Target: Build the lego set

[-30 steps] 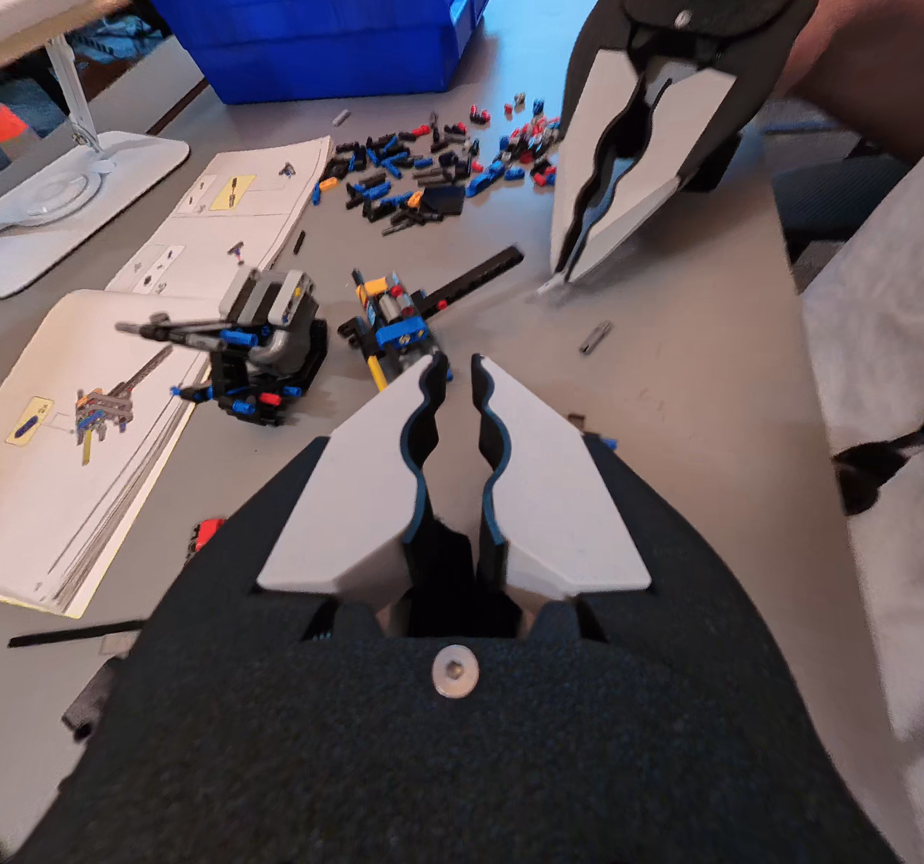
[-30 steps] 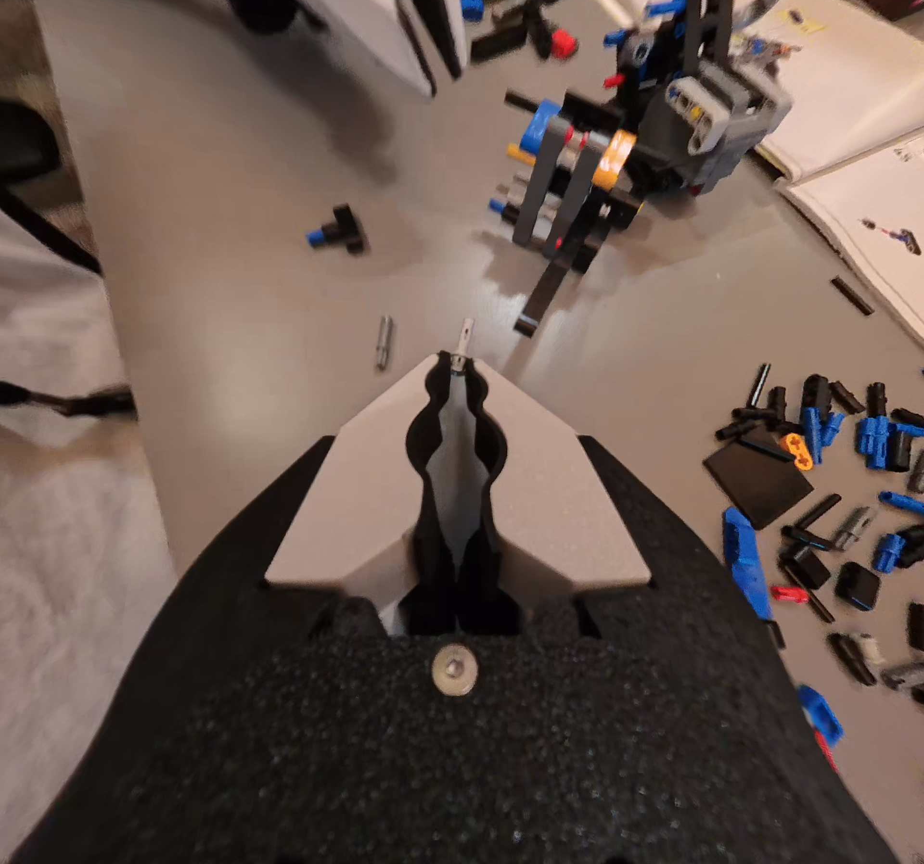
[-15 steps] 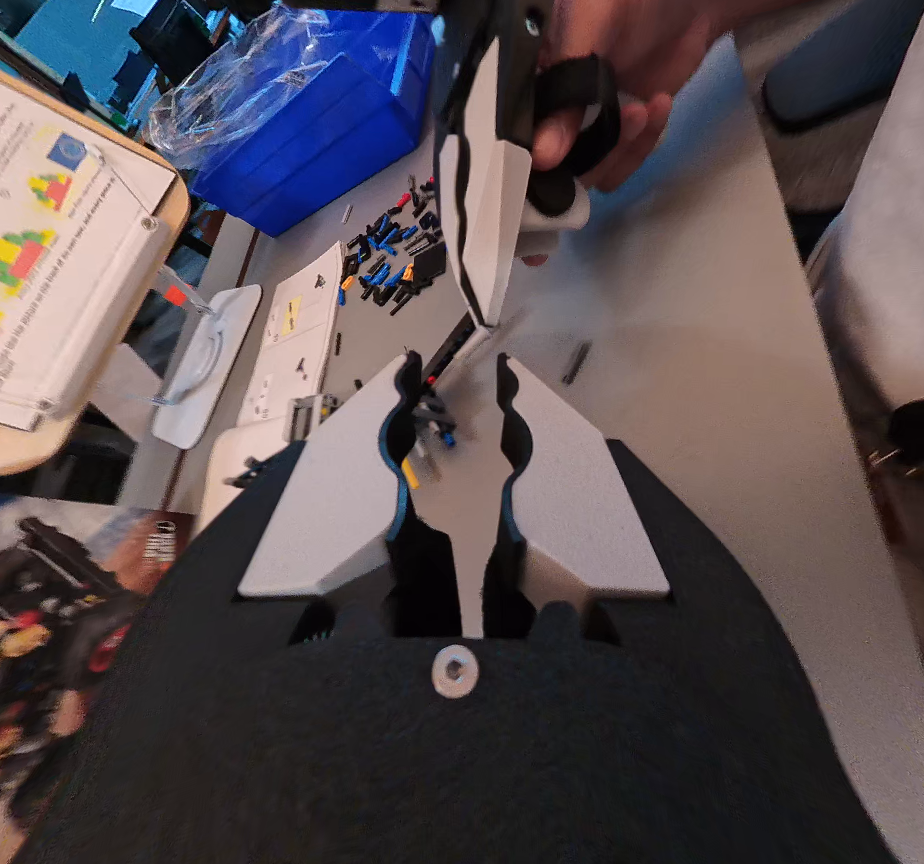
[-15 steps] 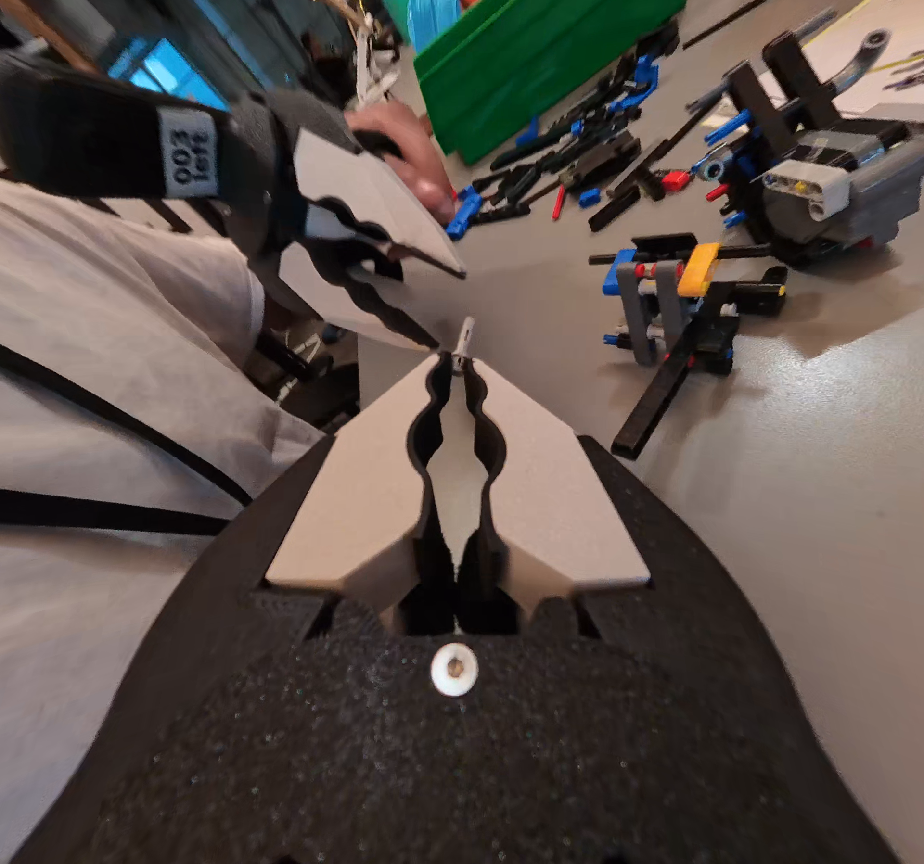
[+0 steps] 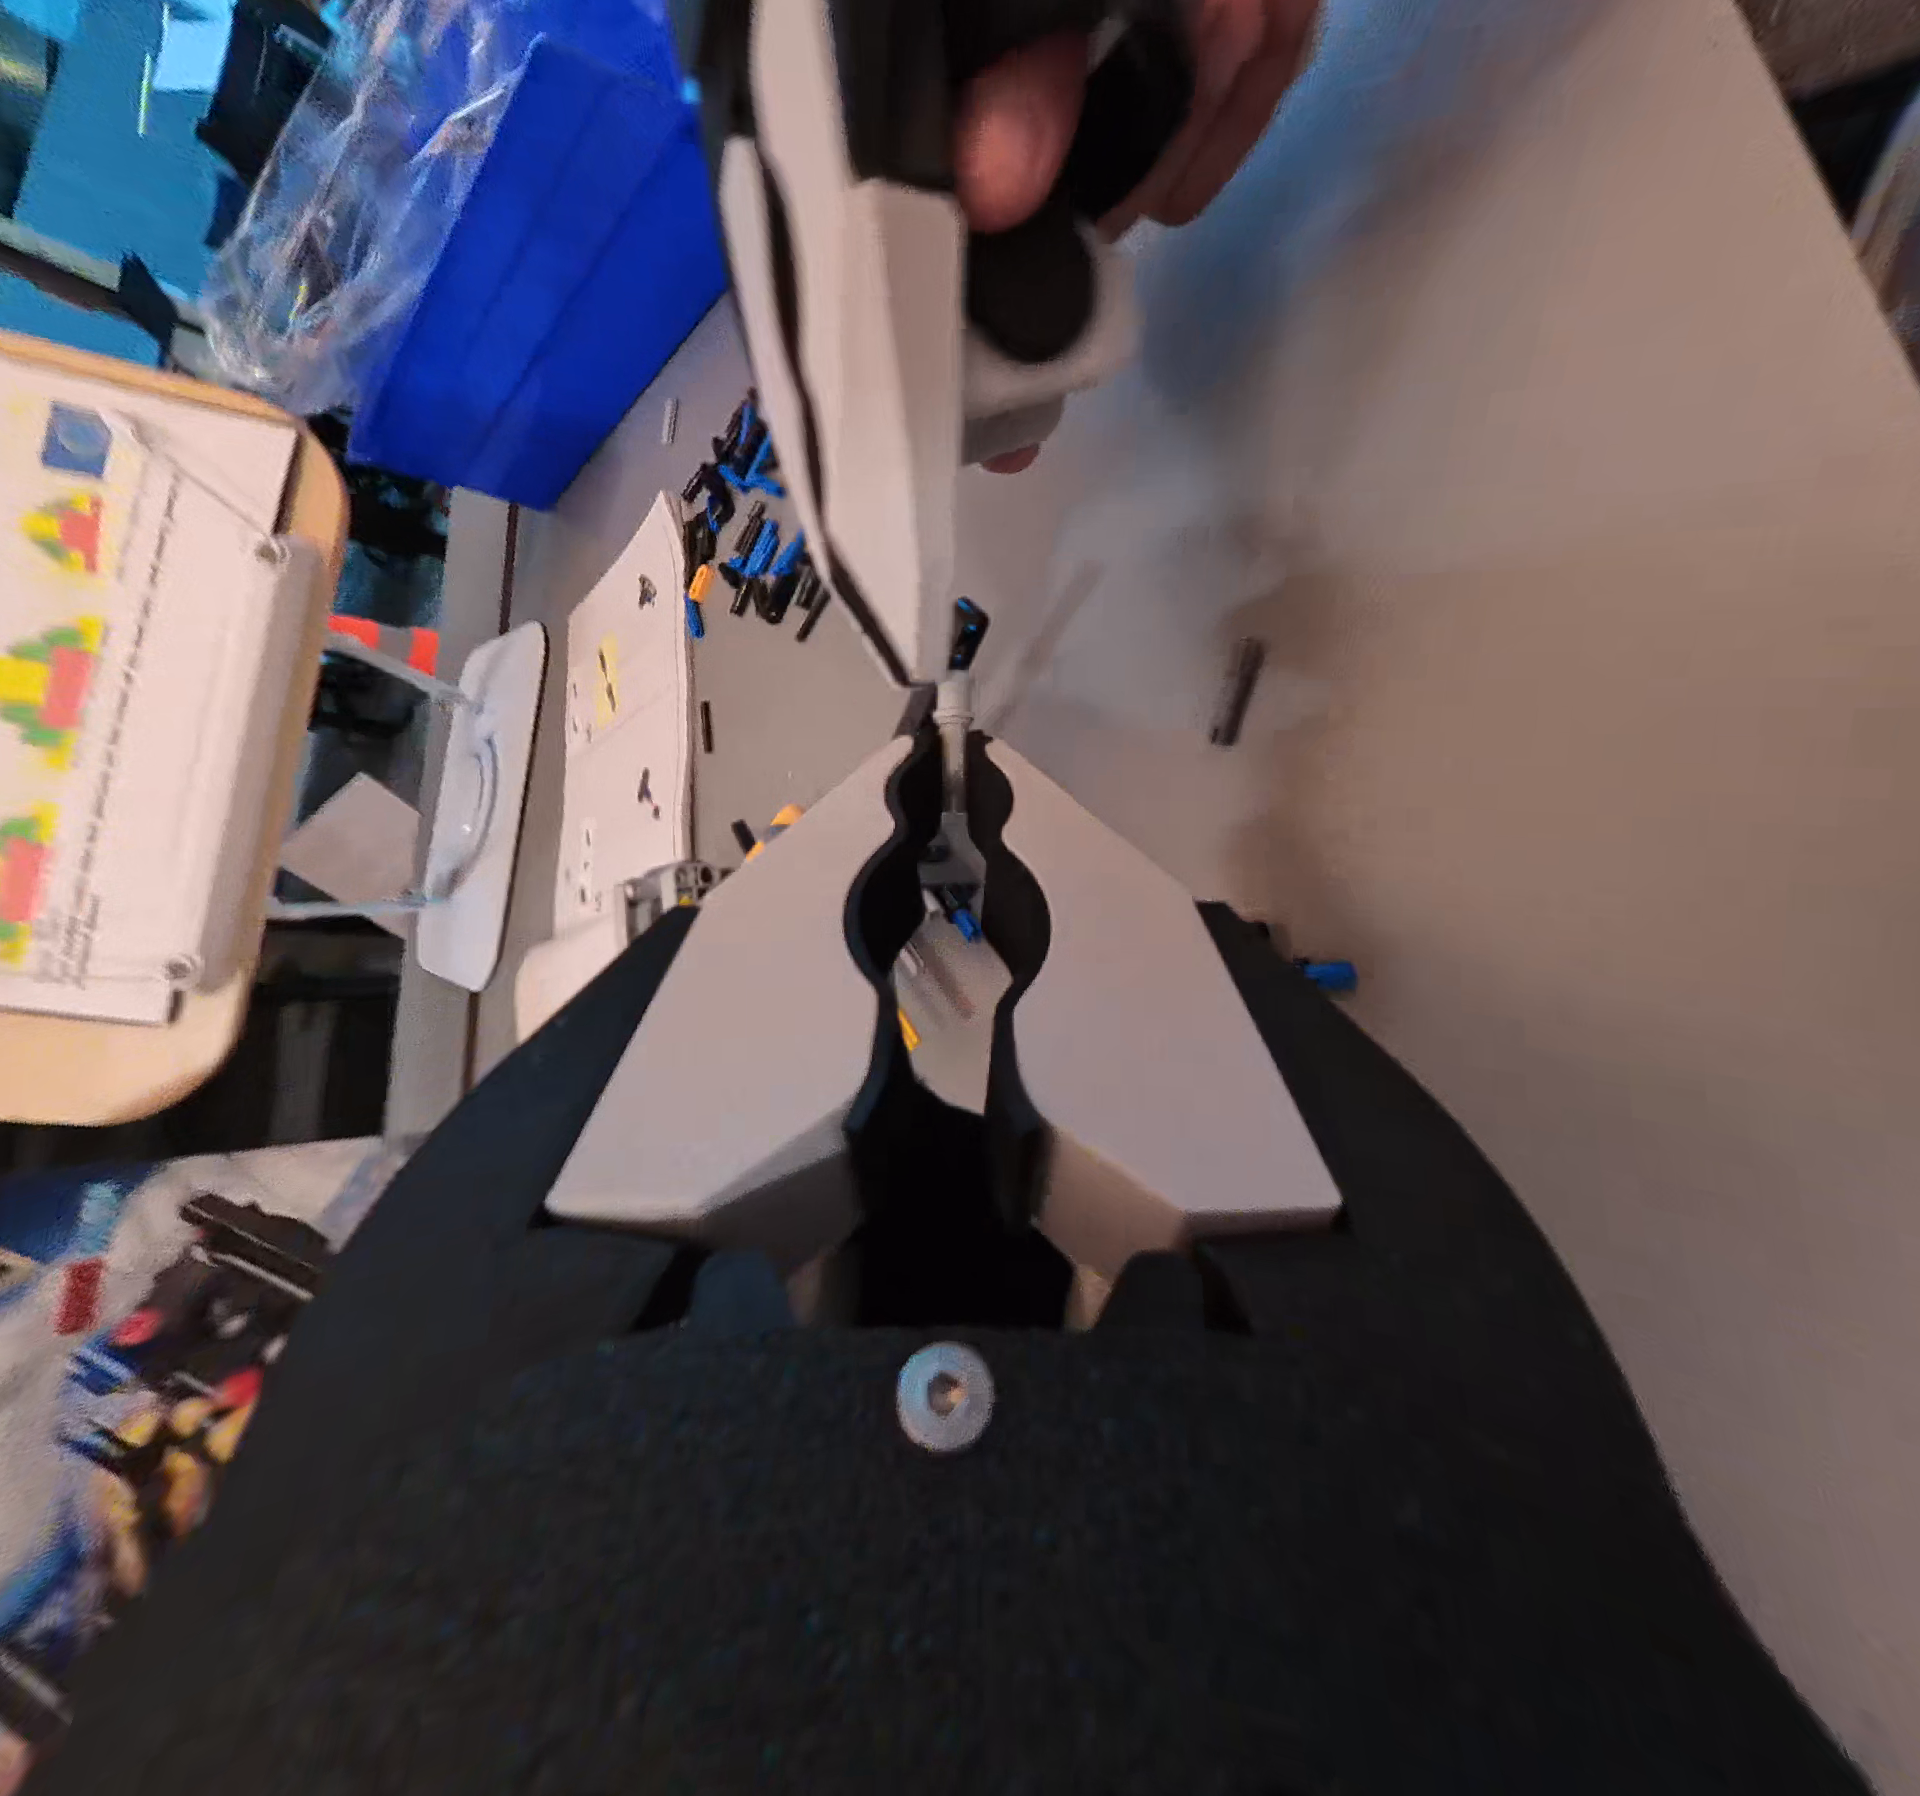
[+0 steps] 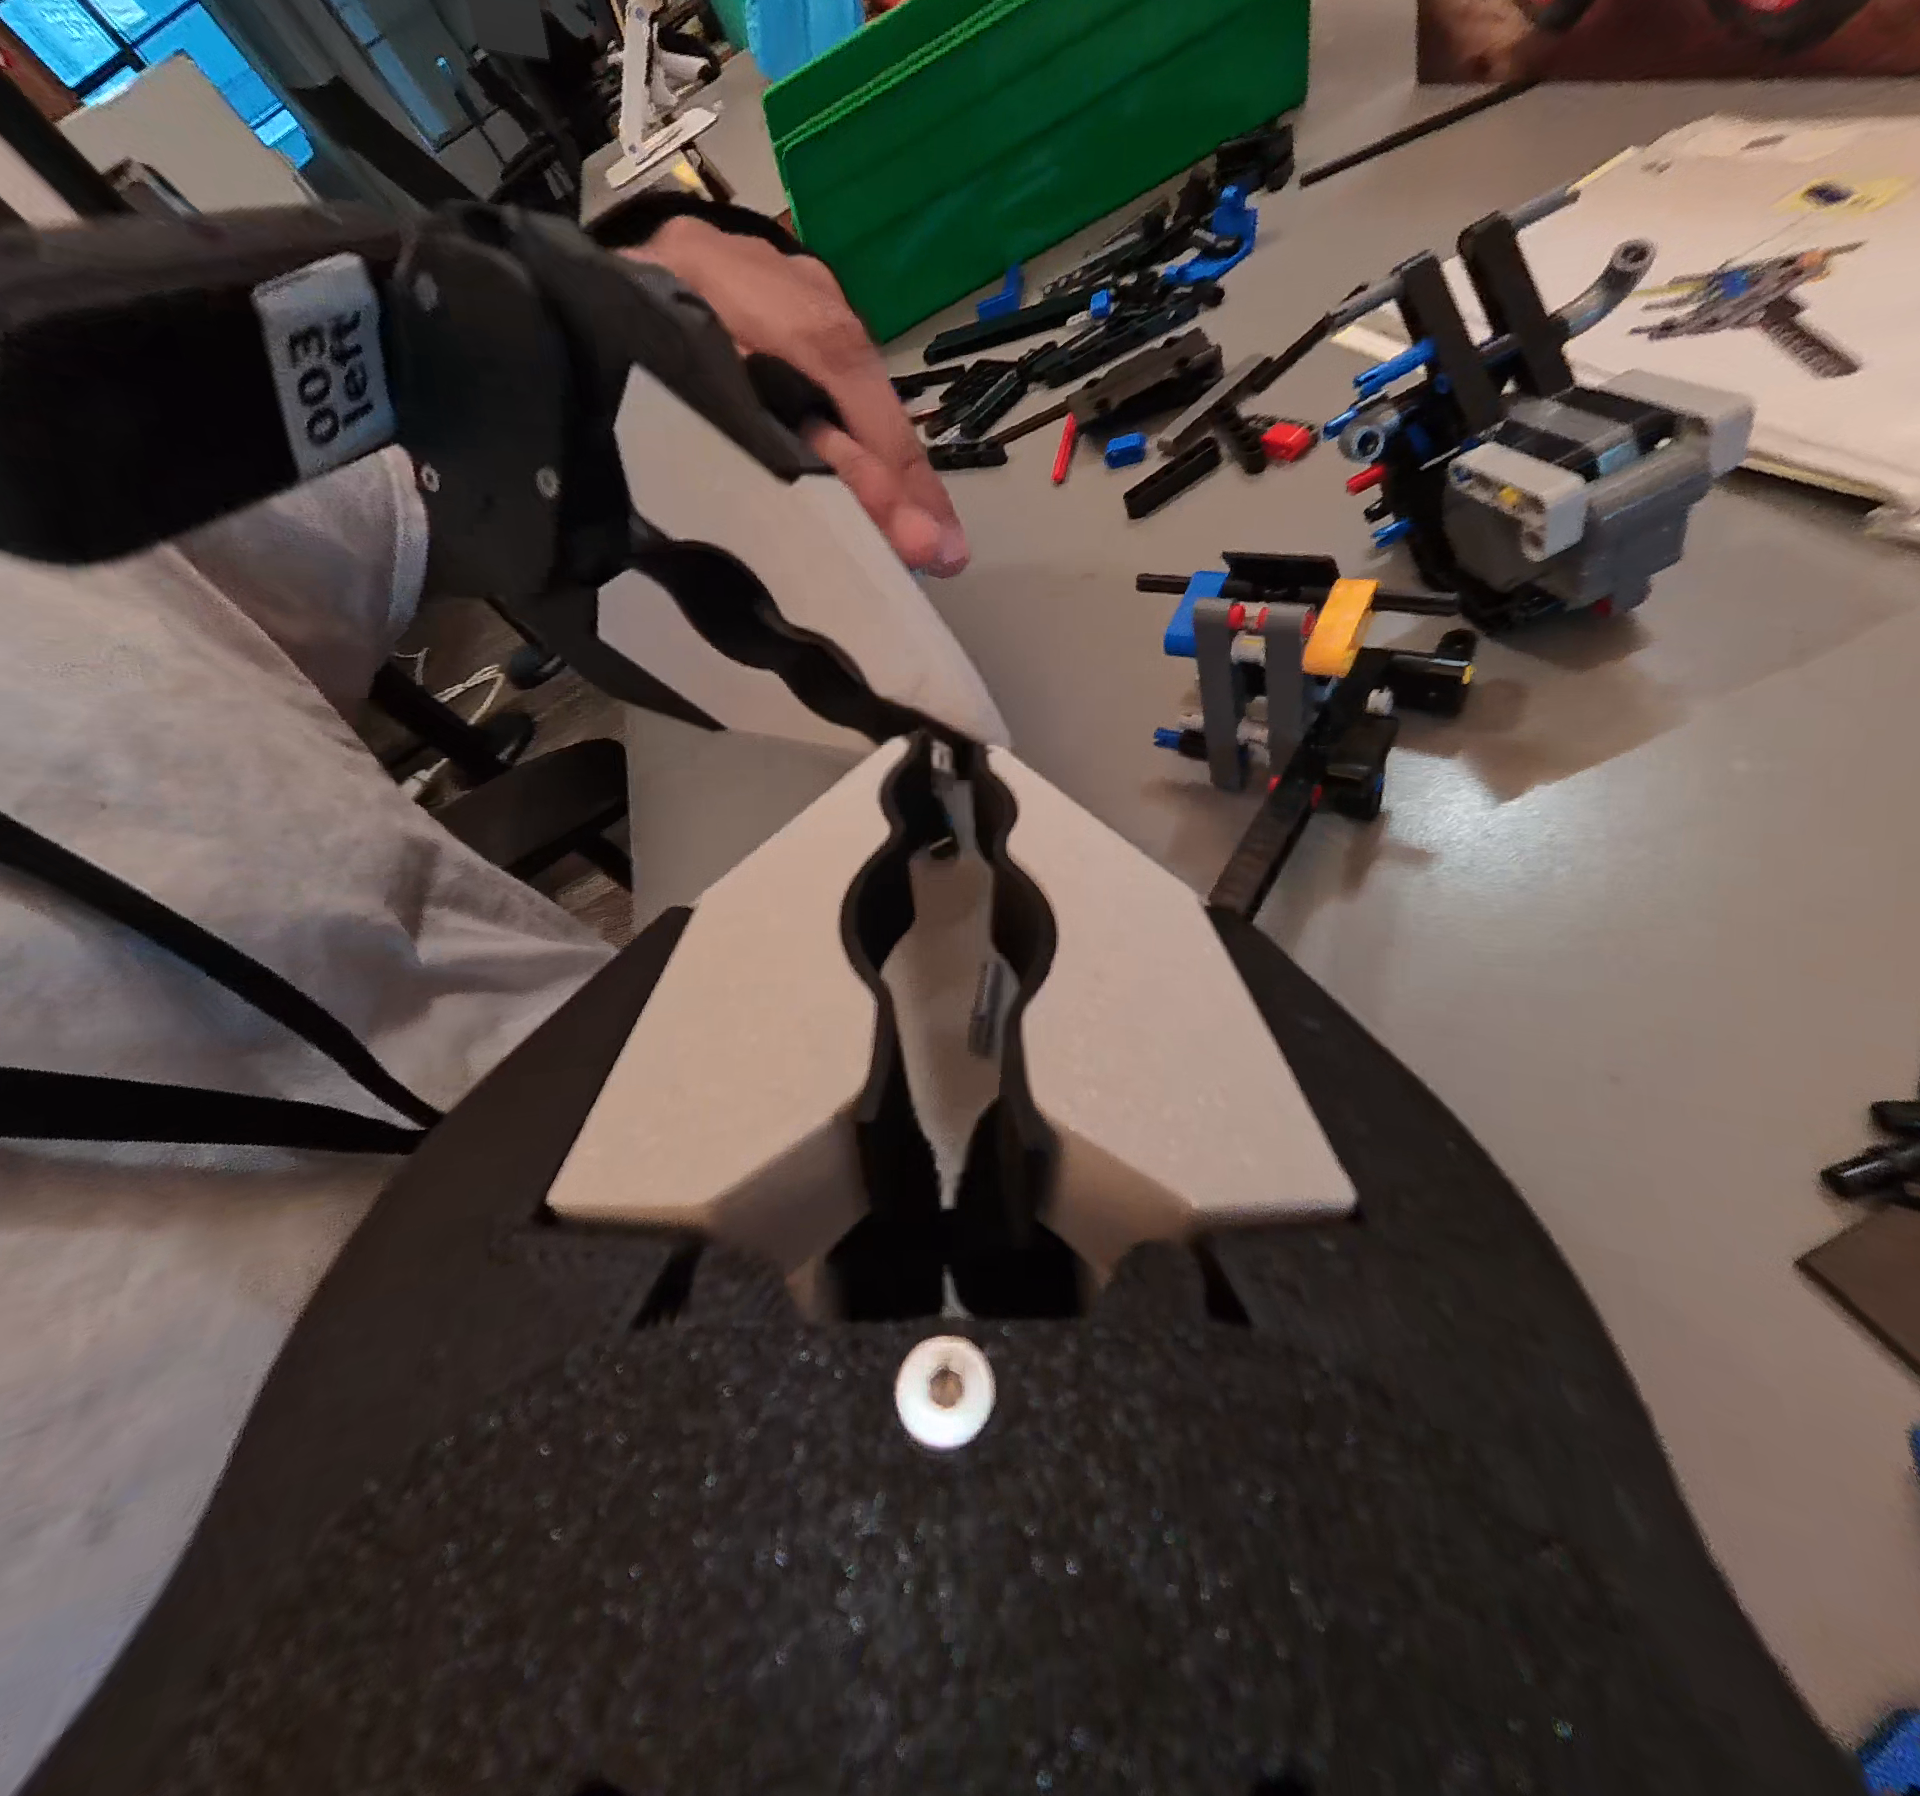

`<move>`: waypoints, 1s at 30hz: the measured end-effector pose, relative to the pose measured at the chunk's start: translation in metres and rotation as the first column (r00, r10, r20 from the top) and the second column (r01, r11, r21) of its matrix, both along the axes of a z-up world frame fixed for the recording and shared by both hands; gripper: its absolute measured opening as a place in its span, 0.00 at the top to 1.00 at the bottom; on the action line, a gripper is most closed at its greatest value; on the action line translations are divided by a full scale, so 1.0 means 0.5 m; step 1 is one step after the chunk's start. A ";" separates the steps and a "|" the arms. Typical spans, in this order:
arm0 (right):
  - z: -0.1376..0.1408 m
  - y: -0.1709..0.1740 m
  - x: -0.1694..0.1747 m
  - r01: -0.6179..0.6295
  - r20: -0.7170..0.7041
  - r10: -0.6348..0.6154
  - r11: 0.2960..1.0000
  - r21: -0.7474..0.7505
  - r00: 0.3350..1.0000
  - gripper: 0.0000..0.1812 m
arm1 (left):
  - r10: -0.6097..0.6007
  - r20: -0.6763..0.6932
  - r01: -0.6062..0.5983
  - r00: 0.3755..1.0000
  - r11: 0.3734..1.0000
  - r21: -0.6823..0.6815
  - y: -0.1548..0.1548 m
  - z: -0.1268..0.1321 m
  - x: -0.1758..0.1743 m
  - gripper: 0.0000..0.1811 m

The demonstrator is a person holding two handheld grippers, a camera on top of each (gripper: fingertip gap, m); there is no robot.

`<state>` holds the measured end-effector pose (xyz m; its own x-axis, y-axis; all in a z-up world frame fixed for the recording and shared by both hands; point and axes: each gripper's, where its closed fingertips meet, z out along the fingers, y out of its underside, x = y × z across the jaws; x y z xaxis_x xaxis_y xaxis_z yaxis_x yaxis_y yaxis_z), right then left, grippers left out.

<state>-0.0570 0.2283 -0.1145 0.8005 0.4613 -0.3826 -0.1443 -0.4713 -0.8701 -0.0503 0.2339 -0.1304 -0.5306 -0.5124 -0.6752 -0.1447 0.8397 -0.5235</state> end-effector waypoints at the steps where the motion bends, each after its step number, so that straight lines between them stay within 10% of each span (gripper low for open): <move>1: 0.001 0.003 0.003 0.020 0.018 -0.020 1.000 0.015 1.000 0.93 | 0.028 0.008 -0.027 1.000 0.999 -0.036 0.011 0.004 0.005 0.99; 8: 0.018 0.031 0.012 0.136 0.047 -0.143 0.983 0.125 0.989 0.90 | 0.133 0.113 -0.095 0.985 0.952 -0.289 0.039 0.035 0.016 0.99; 21: 0.035 0.014 -0.008 0.102 -0.210 -0.077 0.989 0.109 0.975 0.97 | 0.094 0.234 -0.039 0.968 0.973 -0.227 -0.001 0.048 0.008 0.99; 30: 0.081 -0.015 -0.027 -0.076 -0.601 0.139 0.989 0.130 0.787 0.97 | 0.017 0.323 0.095 0.946 0.940 -0.329 -0.030 0.092 -0.014 0.98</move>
